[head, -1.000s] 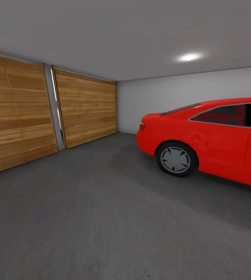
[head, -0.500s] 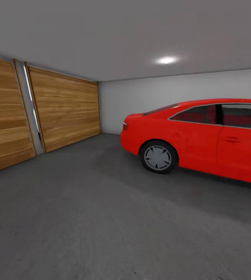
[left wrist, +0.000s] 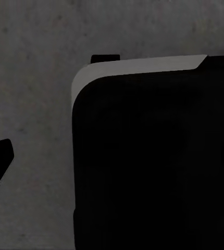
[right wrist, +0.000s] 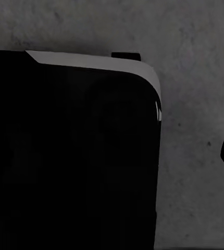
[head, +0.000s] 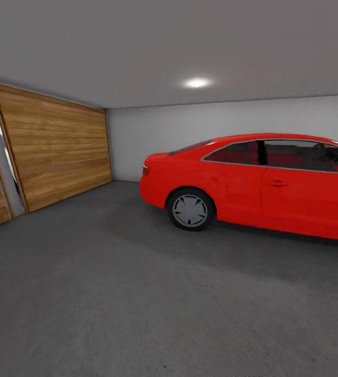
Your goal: Move the two storage containers from the living room to the garage. In the garage, place one container on the floor and stack the other container on top of it (either order is fine).
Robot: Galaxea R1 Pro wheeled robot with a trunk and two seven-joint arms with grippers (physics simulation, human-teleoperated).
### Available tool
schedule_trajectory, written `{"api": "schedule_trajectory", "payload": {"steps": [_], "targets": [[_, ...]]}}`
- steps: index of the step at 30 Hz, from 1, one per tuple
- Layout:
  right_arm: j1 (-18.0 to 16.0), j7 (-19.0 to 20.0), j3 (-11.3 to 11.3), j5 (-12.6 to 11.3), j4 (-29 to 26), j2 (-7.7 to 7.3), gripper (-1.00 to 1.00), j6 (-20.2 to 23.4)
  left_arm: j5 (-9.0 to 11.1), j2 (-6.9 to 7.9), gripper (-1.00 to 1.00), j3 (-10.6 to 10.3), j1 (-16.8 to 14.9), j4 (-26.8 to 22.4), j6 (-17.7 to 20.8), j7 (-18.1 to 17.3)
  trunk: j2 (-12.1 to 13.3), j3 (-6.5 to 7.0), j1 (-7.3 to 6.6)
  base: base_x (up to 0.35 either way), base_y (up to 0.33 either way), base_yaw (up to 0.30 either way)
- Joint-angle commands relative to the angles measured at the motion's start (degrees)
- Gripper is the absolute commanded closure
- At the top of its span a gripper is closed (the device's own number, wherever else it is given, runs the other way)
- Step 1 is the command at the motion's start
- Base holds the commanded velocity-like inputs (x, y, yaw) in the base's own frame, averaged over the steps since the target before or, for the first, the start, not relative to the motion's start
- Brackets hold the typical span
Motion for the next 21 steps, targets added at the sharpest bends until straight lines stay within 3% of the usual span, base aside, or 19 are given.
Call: {"api": "schedule_trajectory", "payload": {"steps": [1,21], "targets": [[0.0,0.1,0.0,0.1,0.0,-0.01,-1.00,-0.2,0.0,0.00,-1.00,-0.1,0.0,0.0,-0.2,0.0,0.0,-0.04,0.00,0.000,0.000,-0.299],[0.0,0.1,-0.4,-0.8,0.0,-0.04,-1.00,-2.1,0.0,0.14,-1.00,-0.1,0.0,0.0,-0.2,0.0,0.0,-0.04,0.00,0.000,0.000,-0.300]]}}
